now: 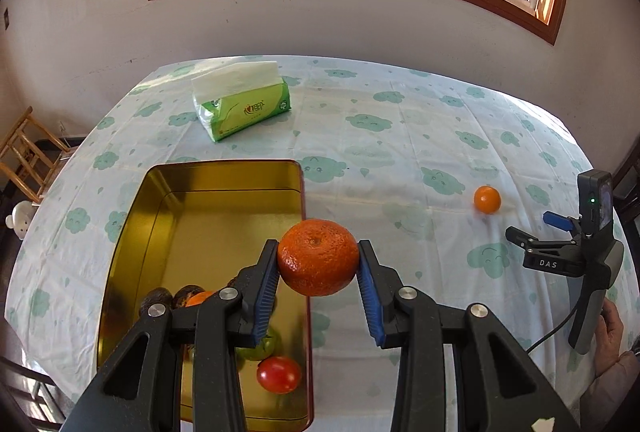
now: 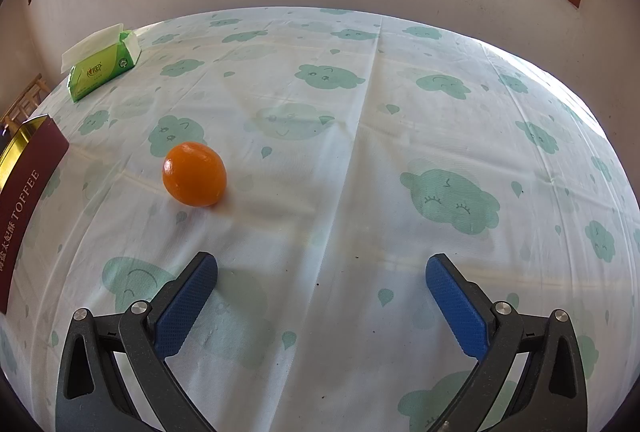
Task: Organize fruits
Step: 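Carry the tangerine with the left gripper over the tin tray, then lower the tangerine beside the other one and open the left gripper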
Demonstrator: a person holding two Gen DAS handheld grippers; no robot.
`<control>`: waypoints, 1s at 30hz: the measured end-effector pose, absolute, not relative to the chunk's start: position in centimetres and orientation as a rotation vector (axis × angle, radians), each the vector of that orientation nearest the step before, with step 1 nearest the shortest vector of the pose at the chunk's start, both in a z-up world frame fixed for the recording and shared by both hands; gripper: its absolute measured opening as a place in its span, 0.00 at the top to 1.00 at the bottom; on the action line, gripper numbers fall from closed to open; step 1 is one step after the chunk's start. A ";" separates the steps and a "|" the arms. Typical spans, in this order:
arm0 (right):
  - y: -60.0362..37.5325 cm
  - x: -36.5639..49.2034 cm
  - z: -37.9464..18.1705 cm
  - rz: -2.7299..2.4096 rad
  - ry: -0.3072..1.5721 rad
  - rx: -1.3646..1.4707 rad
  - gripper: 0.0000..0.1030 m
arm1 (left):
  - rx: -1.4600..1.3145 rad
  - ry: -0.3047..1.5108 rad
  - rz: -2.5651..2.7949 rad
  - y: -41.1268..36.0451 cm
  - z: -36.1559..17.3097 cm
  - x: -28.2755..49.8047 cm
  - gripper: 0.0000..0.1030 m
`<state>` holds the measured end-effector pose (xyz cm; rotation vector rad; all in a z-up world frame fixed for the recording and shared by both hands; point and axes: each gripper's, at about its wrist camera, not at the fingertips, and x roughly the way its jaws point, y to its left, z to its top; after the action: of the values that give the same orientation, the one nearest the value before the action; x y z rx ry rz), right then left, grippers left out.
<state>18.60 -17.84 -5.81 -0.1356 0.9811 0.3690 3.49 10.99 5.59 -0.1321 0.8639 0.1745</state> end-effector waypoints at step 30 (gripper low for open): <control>-17.8 18.6 -5.8 0.369 0.981 -0.136 0.00 | -0.275 0.991 0.374 20.1 0.3 -1.2 0.66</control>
<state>18.61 -17.84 -5.82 -0.1355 0.9813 0.3691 -1.20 20.10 0.32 -0.2754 0.9914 0.3738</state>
